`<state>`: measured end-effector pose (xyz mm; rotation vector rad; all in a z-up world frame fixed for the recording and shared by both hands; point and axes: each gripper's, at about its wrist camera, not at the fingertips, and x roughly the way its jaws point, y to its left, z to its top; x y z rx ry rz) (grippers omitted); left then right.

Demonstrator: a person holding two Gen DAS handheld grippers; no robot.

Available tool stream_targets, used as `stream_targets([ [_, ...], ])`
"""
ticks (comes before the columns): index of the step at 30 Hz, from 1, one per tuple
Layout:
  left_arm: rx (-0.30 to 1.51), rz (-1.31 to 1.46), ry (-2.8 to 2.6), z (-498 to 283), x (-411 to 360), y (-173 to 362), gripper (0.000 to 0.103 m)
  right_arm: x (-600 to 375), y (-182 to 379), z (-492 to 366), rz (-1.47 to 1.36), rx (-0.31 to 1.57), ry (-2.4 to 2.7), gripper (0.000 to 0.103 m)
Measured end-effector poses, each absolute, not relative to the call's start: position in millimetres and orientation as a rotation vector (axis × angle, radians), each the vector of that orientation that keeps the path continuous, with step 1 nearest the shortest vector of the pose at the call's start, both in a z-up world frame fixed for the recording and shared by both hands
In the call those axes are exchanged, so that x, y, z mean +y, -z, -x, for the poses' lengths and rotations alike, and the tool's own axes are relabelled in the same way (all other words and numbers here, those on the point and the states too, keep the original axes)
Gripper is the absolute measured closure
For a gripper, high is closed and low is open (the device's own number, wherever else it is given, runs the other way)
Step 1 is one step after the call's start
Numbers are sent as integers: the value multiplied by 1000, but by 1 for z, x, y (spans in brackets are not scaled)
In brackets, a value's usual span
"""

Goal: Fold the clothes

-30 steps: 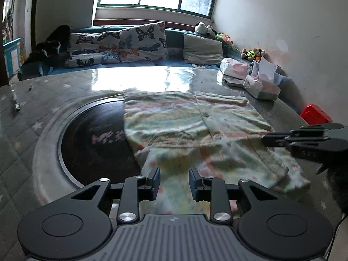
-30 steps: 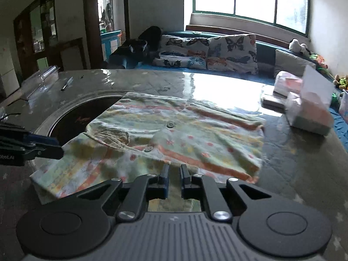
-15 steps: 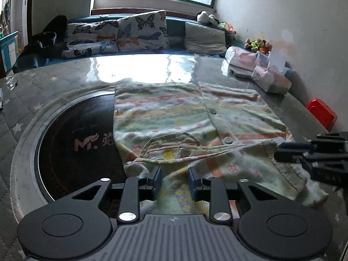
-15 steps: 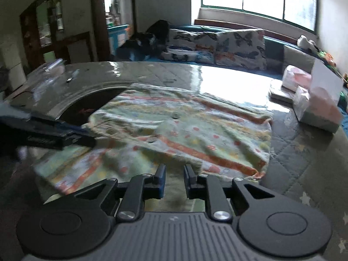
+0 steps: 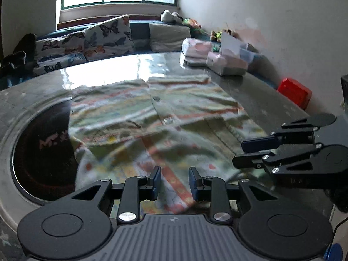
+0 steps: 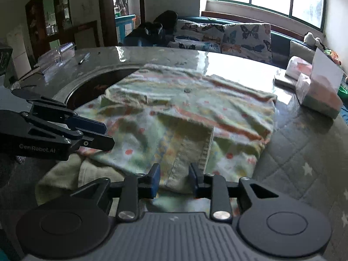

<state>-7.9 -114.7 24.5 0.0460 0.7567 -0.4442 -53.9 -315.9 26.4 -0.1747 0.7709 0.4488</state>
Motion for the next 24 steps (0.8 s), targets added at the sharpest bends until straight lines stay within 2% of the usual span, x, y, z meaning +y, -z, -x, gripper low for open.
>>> stream_targets([
  [9, 765, -35, 422, 21, -105, -33, 70, -321, -30, 61, 155, 754, -441, 73],
  [11, 769, -19, 420, 28, -101, -38, 64, -321, -34, 64, 159, 745, -443, 67],
  [14, 770, -20, 417, 41, -99, -45, 55, -324, -40, 69, 170, 729, -438, 67],
  [16, 783, -15, 425, 49, -98, -47, 53, -328, -43, 73, 178, 726, -433, 67],
  [24, 882, 71, 442, 66, -97, -47, 54, -334, -44, 98, 273, 725, -415, 59],
])
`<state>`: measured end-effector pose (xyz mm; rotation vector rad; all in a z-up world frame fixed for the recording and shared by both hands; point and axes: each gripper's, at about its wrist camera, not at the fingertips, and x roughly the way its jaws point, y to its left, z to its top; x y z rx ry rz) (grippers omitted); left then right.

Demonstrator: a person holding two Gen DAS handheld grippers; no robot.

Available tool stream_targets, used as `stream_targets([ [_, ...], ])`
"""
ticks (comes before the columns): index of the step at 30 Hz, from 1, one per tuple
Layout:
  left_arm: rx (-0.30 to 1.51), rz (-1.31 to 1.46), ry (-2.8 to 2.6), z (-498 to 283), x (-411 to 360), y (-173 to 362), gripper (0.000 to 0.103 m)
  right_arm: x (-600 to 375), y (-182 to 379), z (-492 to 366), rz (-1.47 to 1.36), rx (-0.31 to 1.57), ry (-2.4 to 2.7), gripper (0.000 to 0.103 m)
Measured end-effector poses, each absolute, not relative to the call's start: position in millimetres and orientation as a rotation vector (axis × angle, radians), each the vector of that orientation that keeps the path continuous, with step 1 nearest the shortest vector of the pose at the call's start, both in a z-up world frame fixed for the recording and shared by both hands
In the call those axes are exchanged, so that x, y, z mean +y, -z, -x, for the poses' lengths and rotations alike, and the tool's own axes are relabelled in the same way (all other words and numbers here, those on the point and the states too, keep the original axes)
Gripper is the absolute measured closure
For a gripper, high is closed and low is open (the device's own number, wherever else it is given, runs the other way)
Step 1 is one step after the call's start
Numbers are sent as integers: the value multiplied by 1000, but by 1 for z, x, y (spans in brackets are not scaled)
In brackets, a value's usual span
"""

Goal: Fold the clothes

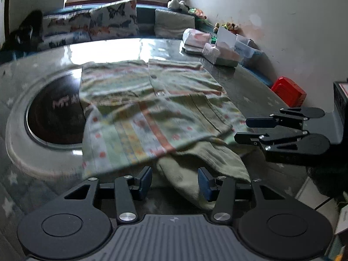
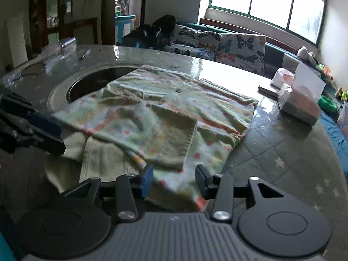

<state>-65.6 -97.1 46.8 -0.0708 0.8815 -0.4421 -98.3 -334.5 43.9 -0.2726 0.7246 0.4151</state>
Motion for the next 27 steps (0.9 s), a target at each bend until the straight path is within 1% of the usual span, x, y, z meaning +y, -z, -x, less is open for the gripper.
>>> stream_targets([
  [4, 925, 91, 441, 68, -100, -41, 55, -336, -43, 112, 309, 721, -428, 59],
  [7, 961, 116, 457, 66, -101, -36, 70, -337, -42, 122, 333, 721, -438, 58],
  [9, 973, 131, 465, 65, -102, -36, 74, -337, -41, 128, 351, 720, -452, 57],
  [11, 965, 139, 472, 64, -102, -38, 83, -335, -39, 133, 369, 724, -470, 54],
  [12, 959, 145, 477, 63, -102, -40, 84, -334, -38, 135, 377, 726, -479, 52],
  [14, 942, 156, 481, 61, -101, -45, 88, -330, -35, 137, 394, 727, -501, 52],
  [17, 908, 194, 482, 52, -96, -56, 89, -324, -32, 140, 417, 716, -540, 50],
  [18, 897, 209, 482, 48, -94, -60, 90, -321, -32, 140, 422, 706, -550, 46],
  [20, 878, 228, 482, 38, -91, -67, 90, -315, -33, 139, 434, 680, -564, 43],
  [25, 875, 258, 490, 17, -90, -71, 90, -300, -34, 126, 427, 623, -585, 44],
  [26, 877, 260, 492, 14, -89, -70, 90, -297, -34, 122, 418, 615, -590, 45],
  [27, 879, 259, 496, 13, -88, -70, 90, -296, -35, 117, 399, 621, -595, 50],
])
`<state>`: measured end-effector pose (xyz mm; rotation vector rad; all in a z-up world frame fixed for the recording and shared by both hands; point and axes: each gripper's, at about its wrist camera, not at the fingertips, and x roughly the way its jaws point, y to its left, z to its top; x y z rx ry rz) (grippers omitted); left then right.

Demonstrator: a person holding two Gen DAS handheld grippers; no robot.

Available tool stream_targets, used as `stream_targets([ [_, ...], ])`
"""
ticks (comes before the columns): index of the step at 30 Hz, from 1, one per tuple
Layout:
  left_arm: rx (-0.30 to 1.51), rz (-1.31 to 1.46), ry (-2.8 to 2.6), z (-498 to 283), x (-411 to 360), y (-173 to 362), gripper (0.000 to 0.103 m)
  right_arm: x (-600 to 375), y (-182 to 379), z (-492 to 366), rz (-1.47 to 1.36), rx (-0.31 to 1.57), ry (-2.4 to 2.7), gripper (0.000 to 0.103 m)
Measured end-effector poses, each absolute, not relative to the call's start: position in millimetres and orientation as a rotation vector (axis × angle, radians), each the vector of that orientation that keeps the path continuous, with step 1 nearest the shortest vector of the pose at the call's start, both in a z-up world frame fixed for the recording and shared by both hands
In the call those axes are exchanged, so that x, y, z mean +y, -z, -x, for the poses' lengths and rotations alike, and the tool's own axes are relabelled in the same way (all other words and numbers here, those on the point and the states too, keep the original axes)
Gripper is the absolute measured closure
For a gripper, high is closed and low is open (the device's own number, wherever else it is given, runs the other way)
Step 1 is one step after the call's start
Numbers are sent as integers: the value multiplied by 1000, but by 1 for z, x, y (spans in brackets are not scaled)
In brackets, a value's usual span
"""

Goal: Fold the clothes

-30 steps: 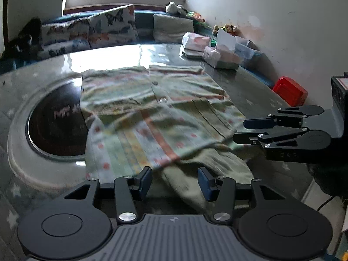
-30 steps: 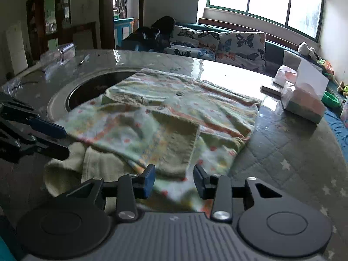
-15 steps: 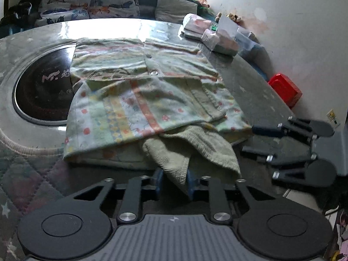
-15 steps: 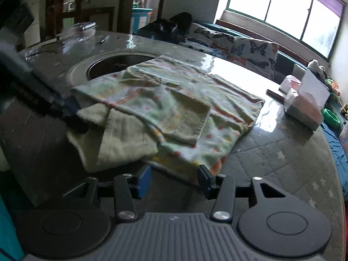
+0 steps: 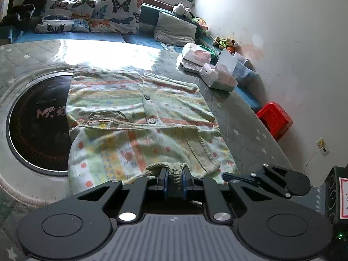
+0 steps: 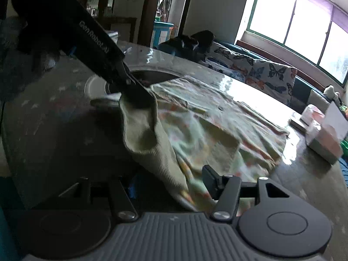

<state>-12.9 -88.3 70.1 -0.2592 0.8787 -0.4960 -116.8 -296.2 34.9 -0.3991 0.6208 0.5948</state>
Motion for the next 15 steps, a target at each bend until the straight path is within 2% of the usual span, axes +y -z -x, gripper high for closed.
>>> stream_targets([
  [1, 879, 257, 502, 13, -87, -70, 89, -295, -36, 111, 379, 628, -599, 54],
  [3, 875, 245, 508, 15, -83, -69, 86, -293, -38, 101, 339, 641, -608, 71],
  [5, 867, 229, 507, 20, -78, -69, 85, -296, -43, 90, 281, 655, -621, 79],
  [7, 845, 203, 513, 30, -71, -70, 83, -298, -49, 82, 242, 662, -613, 80],
  [10, 799, 144, 489, 46, -61, -71, 62, -303, -55, 71, 193, 669, -608, 83],
  [15, 752, 21, 419, 57, -55, -64, 53, -304, -61, 62, 160, 665, -599, 86],
])
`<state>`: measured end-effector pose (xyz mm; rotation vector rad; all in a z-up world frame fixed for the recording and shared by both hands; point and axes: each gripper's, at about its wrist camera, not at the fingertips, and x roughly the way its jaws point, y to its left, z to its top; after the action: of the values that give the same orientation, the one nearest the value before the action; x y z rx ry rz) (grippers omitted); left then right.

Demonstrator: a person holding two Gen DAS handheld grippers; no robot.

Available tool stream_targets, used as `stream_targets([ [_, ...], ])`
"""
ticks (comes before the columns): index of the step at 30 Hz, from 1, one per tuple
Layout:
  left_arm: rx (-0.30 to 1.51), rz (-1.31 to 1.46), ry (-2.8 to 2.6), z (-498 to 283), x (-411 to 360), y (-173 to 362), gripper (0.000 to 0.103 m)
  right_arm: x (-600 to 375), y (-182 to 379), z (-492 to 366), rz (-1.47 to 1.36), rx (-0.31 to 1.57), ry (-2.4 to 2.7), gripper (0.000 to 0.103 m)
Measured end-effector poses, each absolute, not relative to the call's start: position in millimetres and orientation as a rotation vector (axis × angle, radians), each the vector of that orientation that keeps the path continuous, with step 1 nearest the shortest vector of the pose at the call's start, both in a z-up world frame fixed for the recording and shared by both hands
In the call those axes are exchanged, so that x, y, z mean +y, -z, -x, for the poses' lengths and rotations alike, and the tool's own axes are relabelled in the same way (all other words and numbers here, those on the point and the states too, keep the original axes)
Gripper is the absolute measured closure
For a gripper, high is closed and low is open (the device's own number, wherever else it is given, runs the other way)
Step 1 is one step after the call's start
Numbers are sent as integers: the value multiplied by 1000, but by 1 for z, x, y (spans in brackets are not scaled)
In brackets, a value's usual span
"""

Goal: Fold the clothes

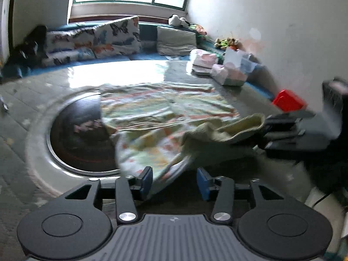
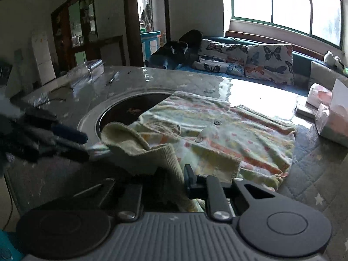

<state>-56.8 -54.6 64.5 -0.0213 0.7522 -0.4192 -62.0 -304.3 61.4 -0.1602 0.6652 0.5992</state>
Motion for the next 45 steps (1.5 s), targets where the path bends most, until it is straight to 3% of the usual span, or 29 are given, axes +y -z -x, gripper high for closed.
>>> stream_targets([
  [9, 654, -251, 385, 61, -71, -43, 51, -304, -66, 57, 146, 655, -587, 88],
  [22, 497, -483, 408, 65, -80, -25, 59, -306, -66, 54, 126, 643, -563, 89],
  [26, 493, -509, 422, 63, -78, -22, 90, -308, -67, 56, 119, 630, -558, 93],
  [28, 482, -510, 436, 65, -76, -23, 94, -308, -67, 59, 122, 619, -558, 95],
  [45, 484, -385, 511, 147, -53, -70, 95, -320, -107, 146, 132, 563, -699, 98],
])
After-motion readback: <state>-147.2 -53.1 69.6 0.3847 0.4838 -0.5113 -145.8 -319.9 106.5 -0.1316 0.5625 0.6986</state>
